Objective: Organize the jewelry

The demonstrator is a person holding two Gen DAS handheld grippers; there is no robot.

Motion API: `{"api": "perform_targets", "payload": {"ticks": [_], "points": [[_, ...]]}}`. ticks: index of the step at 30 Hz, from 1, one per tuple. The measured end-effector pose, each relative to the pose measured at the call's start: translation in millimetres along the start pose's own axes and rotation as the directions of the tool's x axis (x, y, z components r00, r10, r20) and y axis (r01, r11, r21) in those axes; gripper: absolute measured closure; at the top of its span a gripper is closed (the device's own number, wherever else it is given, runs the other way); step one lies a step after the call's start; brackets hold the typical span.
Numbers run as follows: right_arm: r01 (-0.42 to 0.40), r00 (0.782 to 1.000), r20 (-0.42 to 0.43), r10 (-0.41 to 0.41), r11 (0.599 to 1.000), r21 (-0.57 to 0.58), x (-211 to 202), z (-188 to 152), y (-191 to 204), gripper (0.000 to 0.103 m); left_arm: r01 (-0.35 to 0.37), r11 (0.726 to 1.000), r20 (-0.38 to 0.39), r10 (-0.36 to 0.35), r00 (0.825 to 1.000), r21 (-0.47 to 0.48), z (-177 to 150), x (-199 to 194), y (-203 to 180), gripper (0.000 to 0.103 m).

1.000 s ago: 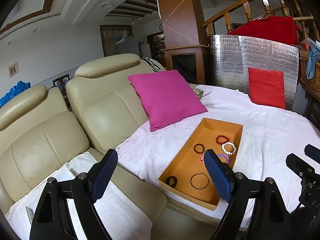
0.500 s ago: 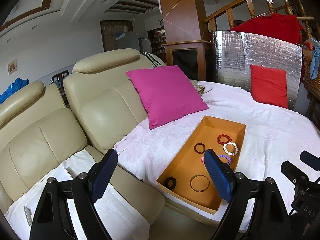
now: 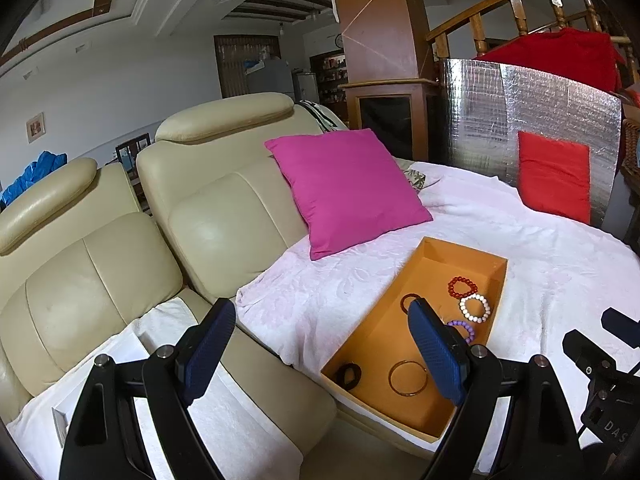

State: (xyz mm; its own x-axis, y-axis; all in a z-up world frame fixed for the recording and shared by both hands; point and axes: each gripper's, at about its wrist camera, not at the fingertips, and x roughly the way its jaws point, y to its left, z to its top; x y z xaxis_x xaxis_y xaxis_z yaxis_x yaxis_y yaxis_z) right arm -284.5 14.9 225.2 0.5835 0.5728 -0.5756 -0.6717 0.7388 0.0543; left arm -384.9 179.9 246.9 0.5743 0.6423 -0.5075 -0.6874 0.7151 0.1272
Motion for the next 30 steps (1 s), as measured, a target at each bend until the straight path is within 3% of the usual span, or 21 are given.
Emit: {"api": "perform_targets", "payload": {"ticks": [30], "points": [[-0.067,0.997,-0.04,0.069,0.997,0.047,58,7,-30,0.035,-0.077,0.996,-0.038,0.078,0.996,0.045,18,33,-26,0.015]]}}
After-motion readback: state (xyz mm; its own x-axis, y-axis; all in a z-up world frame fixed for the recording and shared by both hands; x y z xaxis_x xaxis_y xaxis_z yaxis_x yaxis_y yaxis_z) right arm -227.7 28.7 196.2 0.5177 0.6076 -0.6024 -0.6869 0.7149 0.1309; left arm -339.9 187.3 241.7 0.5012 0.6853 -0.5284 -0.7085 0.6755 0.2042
